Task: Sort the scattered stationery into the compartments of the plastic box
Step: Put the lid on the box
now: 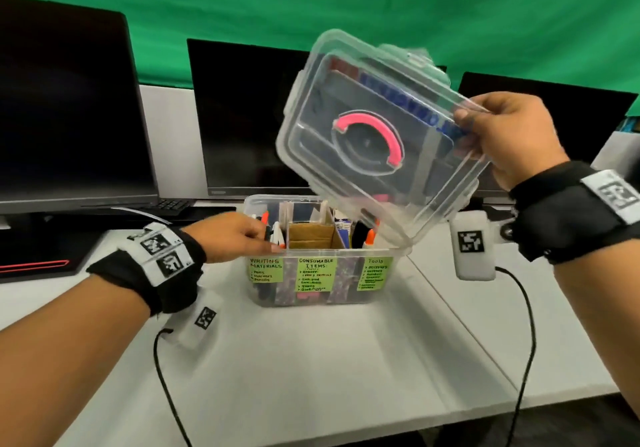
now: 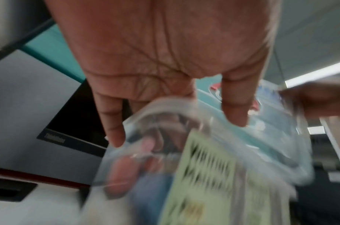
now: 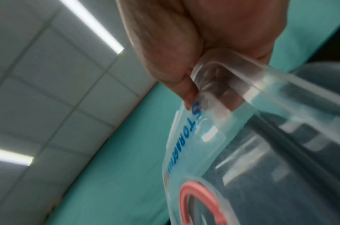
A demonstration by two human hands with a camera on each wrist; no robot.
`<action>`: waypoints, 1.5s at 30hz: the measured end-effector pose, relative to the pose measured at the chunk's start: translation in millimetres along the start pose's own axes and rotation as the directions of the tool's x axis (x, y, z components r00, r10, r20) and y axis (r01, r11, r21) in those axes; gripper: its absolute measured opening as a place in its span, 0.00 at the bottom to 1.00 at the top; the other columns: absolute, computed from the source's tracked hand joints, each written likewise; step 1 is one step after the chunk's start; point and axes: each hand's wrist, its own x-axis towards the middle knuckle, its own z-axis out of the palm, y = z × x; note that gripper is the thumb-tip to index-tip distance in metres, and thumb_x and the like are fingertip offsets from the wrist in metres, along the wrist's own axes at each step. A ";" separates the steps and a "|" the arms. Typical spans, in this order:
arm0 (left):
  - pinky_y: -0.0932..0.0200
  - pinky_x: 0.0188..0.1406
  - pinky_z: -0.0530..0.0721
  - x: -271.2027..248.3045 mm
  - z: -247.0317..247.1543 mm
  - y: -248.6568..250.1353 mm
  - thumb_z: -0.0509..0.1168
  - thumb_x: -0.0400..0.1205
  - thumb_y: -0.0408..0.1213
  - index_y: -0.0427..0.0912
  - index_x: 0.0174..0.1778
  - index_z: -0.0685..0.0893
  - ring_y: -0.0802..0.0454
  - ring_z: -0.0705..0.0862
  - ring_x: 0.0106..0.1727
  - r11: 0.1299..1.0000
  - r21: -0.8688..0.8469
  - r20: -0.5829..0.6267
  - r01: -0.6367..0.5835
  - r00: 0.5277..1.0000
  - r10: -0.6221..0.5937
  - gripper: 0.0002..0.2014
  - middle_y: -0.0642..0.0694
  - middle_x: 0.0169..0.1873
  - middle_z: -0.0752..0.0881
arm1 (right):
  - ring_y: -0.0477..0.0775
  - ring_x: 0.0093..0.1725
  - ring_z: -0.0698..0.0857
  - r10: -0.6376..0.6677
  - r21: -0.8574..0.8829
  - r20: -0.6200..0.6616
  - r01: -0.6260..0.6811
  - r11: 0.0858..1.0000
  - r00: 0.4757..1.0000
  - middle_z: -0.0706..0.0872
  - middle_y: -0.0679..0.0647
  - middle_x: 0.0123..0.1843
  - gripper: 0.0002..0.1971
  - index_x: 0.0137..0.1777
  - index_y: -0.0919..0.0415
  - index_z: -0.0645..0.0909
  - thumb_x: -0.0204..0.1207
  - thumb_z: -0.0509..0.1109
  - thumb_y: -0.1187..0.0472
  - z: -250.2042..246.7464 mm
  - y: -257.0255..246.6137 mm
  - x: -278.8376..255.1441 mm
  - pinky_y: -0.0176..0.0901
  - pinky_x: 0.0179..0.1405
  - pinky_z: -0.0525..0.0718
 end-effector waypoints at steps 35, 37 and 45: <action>0.51 0.58 0.80 51.6 -8.5 -17.9 0.52 0.87 0.50 0.34 0.60 0.83 0.39 0.83 0.60 0.886 0.129 -0.291 0.445 0.872 -0.395 0.24 0.36 0.59 0.85 | 0.53 0.29 0.77 0.569 -0.317 0.296 -0.484 0.816 0.767 0.80 0.59 0.32 0.06 0.44 0.68 0.83 0.76 0.72 0.64 57.7 116.2 -9.2 0.38 0.30 0.79; 0.51 0.58 0.80 53.0 -8.6 -19.1 0.52 0.87 0.49 0.34 0.61 0.83 0.39 0.83 0.60 0.885 0.147 -0.287 0.442 0.875 -0.389 0.23 0.37 0.59 0.85 | 0.52 0.32 0.80 0.558 -0.315 0.317 -0.470 0.825 0.767 0.83 0.58 0.35 0.11 0.45 0.67 0.84 0.75 0.74 0.57 61.7 119.0 -14.4 0.39 0.31 0.80; 0.51 0.56 0.81 56.5 -4.2 -22.7 0.52 0.87 0.46 0.35 0.60 0.84 0.40 0.83 0.58 0.866 0.209 -0.290 0.454 0.875 -0.388 0.22 0.37 0.58 0.86 | 0.54 0.40 0.81 0.564 -0.304 0.293 -0.484 0.821 0.772 0.86 0.57 0.45 0.14 0.55 0.62 0.84 0.76 0.72 0.53 68.2 129.9 -24.1 0.38 0.33 0.79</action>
